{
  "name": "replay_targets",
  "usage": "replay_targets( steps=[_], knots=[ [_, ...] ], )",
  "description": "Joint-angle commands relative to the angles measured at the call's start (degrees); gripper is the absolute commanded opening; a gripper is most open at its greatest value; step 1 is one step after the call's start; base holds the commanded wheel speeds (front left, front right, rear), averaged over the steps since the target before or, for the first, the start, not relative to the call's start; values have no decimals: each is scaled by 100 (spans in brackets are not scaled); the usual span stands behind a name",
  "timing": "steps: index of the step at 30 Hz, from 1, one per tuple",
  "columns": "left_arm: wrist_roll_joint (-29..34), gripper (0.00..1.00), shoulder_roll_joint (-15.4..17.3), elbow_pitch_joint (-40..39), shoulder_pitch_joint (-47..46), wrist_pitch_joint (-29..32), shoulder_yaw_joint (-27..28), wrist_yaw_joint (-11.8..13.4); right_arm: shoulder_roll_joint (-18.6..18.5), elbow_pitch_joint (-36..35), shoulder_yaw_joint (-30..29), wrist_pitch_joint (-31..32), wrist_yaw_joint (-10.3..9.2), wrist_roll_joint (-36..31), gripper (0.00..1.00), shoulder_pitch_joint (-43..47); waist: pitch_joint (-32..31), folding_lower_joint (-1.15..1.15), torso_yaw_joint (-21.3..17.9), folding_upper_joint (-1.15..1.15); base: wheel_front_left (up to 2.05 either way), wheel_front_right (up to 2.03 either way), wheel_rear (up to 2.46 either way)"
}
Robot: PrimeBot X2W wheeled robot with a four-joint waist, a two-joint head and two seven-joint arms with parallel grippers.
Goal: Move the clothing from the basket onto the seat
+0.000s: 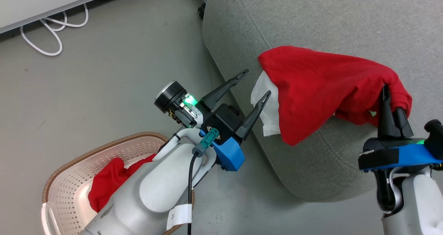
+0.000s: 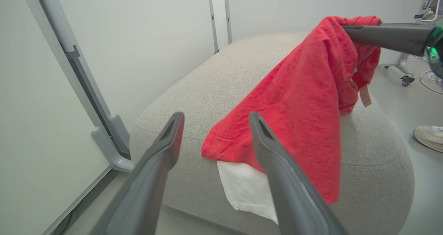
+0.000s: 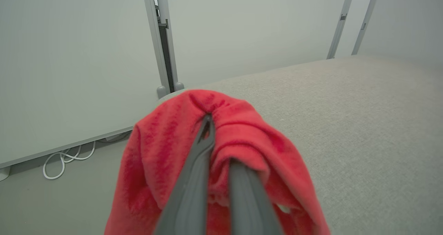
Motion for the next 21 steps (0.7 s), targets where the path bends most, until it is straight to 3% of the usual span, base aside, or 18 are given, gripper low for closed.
replay_targets(
  steps=[1, 11, 21],
  knots=[
    [-16, 100, 2, 24, 25, -7, -12, -25, 0, -14, -14, -7, 1, 41, 0, 83, -4, 0, -21, 0, 0, 0, 0],
    [-69, 100, -16, 34, -45, -33, -79, -10, 0, -24, -24, -7, 1, 59, 0, 75, -10, 0, -12, 0, 0, 0, 0],
    [-96, 100, 83, -25, -154, -54, -25, 95, -11, -381, -45, -6, 1, -327, 0, -726, 227, 0, 30, 0, 0, 0, 0]
  ],
)
